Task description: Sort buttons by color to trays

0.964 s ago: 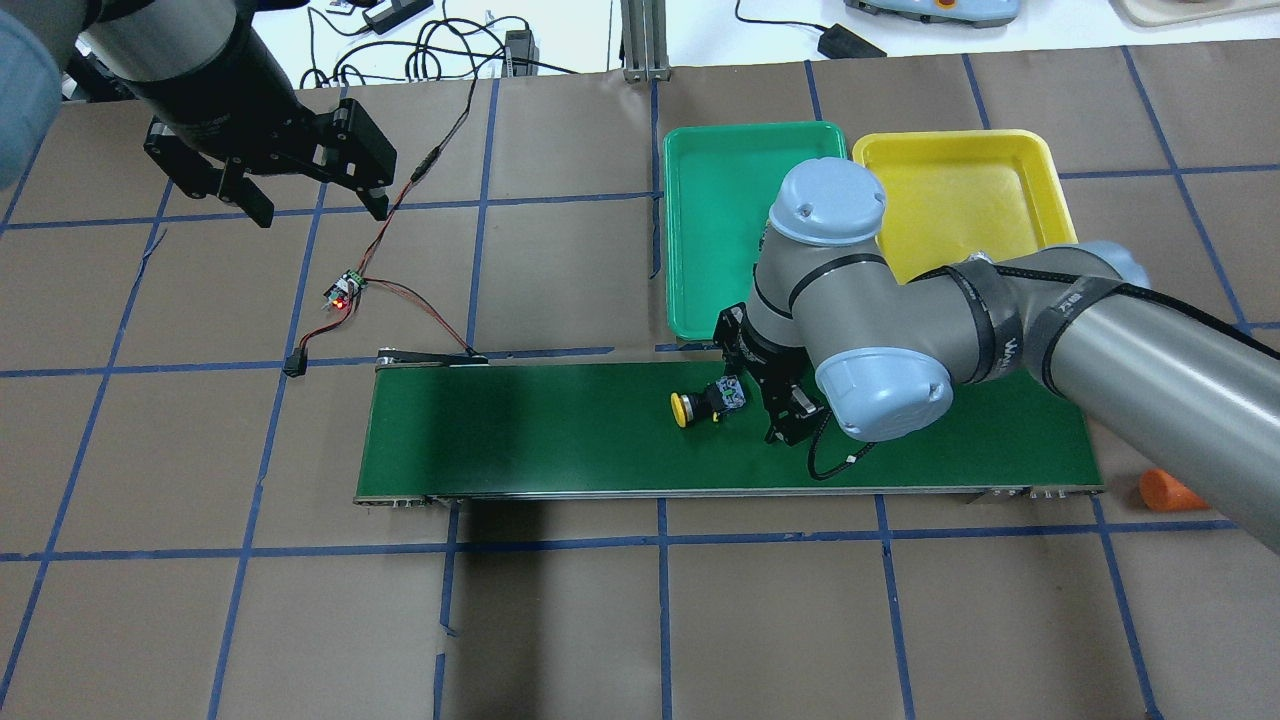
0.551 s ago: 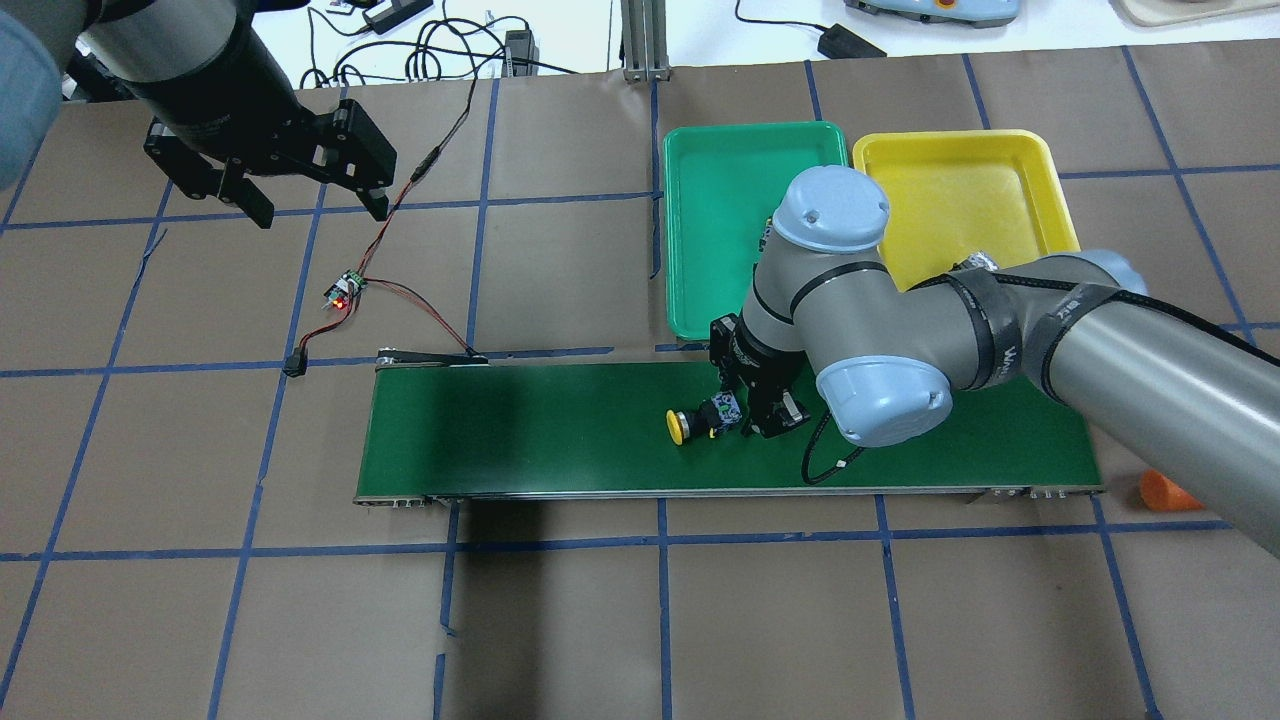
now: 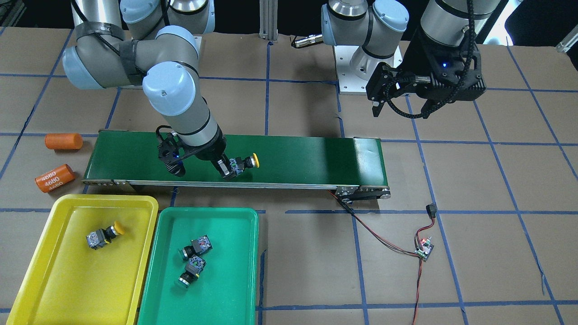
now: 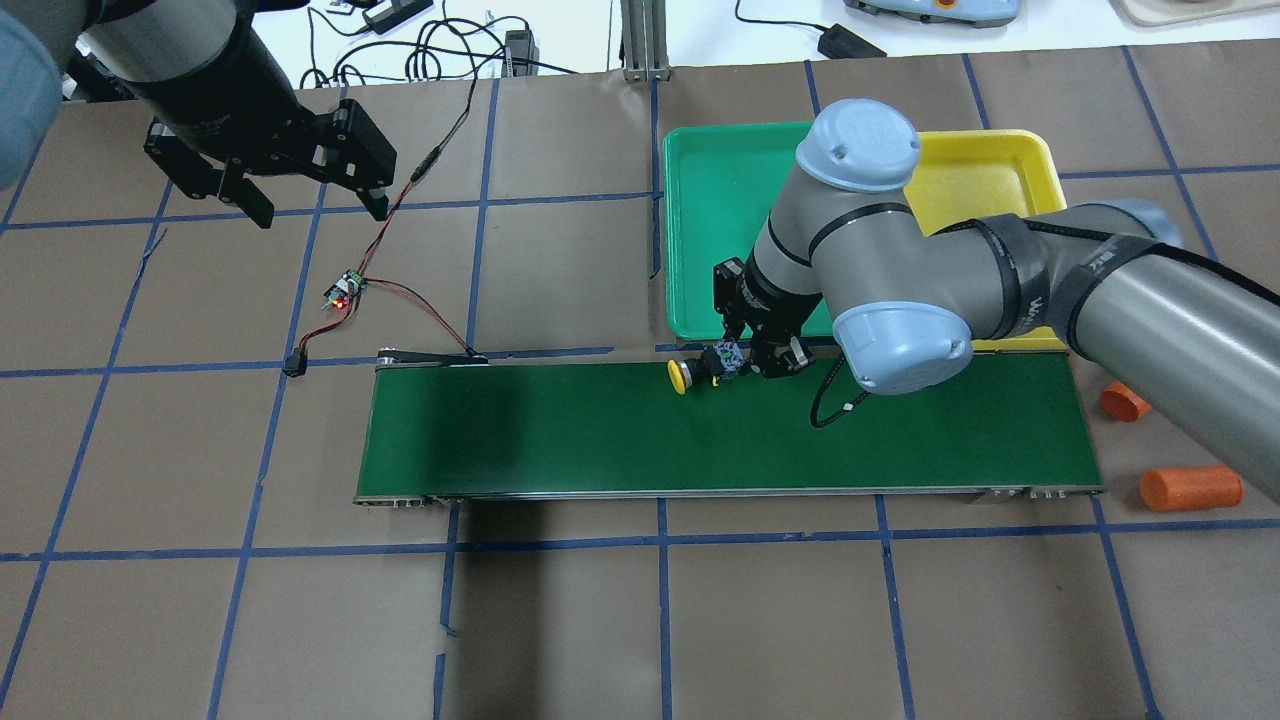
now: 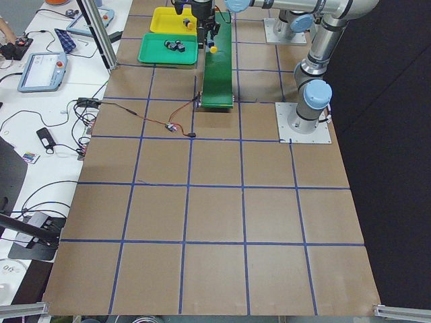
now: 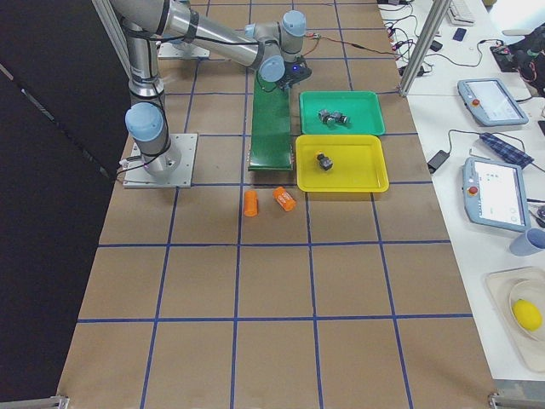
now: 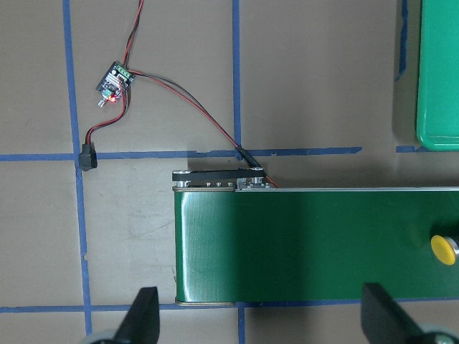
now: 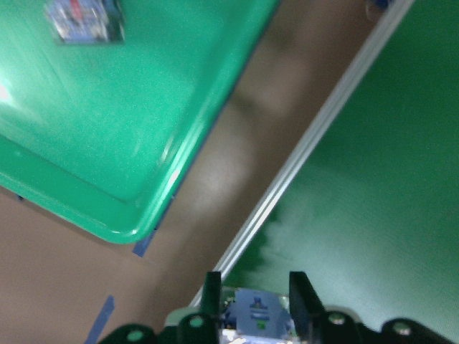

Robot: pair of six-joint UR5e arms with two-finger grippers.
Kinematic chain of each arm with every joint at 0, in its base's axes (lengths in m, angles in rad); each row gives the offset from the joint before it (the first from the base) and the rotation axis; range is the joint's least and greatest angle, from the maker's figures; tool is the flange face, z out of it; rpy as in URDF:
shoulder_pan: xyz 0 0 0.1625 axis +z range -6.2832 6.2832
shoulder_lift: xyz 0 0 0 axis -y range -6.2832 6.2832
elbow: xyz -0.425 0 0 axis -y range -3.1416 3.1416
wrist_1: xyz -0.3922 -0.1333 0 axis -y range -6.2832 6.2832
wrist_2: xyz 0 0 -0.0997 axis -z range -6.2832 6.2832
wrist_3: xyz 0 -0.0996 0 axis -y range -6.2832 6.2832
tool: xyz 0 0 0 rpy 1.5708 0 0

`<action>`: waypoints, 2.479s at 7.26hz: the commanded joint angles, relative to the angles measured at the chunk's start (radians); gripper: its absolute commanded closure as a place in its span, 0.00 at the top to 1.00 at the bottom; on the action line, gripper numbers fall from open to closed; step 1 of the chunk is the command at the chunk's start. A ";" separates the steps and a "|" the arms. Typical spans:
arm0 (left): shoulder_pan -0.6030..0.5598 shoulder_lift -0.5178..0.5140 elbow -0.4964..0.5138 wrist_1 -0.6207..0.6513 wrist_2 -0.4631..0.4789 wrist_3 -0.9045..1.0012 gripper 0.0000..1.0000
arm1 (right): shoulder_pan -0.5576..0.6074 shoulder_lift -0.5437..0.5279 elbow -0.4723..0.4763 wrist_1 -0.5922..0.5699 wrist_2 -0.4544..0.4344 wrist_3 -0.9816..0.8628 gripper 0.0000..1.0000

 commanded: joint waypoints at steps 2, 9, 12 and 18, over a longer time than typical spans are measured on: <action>0.000 0.000 0.000 0.000 0.000 0.000 1.00 | -0.348 0.038 -0.059 -0.004 -0.032 -0.543 0.00; -0.002 0.000 -0.002 0.002 0.000 0.000 1.00 | -0.316 -0.249 -0.088 0.329 -0.105 -0.707 1.00; -0.002 0.000 -0.002 0.000 0.002 0.000 1.00 | -0.173 -0.374 -0.091 0.410 -0.193 -0.957 1.00; -0.002 0.000 -0.004 0.003 0.000 0.000 1.00 | -0.143 -0.293 -0.194 0.581 -0.182 -1.066 1.00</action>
